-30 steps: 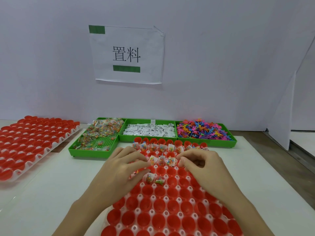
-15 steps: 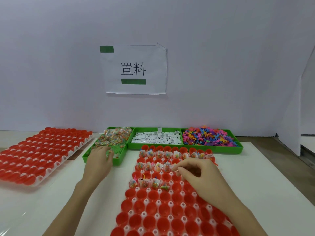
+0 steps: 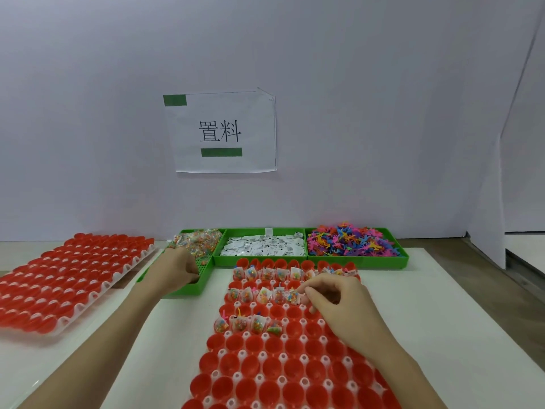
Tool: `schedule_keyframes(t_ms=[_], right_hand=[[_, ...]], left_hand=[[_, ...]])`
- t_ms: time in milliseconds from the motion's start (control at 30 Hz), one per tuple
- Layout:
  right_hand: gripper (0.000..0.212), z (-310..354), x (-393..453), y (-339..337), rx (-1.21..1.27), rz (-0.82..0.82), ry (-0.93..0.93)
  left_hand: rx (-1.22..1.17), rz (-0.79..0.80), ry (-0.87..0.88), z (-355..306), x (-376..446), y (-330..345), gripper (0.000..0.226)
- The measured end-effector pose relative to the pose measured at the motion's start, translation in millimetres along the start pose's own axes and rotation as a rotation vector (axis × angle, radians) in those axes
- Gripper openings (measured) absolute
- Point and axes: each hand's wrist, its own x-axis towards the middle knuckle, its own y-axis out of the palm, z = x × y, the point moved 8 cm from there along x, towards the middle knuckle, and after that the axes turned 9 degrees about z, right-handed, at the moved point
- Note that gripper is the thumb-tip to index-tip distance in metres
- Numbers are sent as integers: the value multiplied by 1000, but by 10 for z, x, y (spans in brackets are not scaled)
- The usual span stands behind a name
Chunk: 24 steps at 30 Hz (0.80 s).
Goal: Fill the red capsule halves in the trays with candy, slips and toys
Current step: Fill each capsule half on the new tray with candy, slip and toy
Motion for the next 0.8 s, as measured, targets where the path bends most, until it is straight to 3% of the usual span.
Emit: schedule_keyframes(t_ms=[267, 367, 433, 500, 567, 633, 700, 800], right_hand=[[19, 42, -10, 9, 6, -10, -14], [20, 47, -15, 10, 5, -6, -17], [20, 39, -12, -4, -1, -10, -15], [20, 28, -11, -17, -3, -14, -5], [21, 19, -10, -16, 2, -15, 8], [21, 17, -17, -3, 3, -7, 17], [21, 16, -23, 25, -7, 3, 25], [21, -18, -5, 82, -26, 18, 41]], left_hand=[[413, -77, -9, -167, -107, 52, 15], [546, -254, -7, -298, -230, -10, 14], [401, -415, -10, -406, -361, -129, 8], [-4, -489, 45, -506, -508, -192, 10], [-529, -363, 114, -653, -589, -65, 10], [-895, -228, 182, -858, -678, 111, 8], [-1002, -157, 258, -1022, -762, 224, 10], [-944, -144, 339, -1089, -792, 281, 25]])
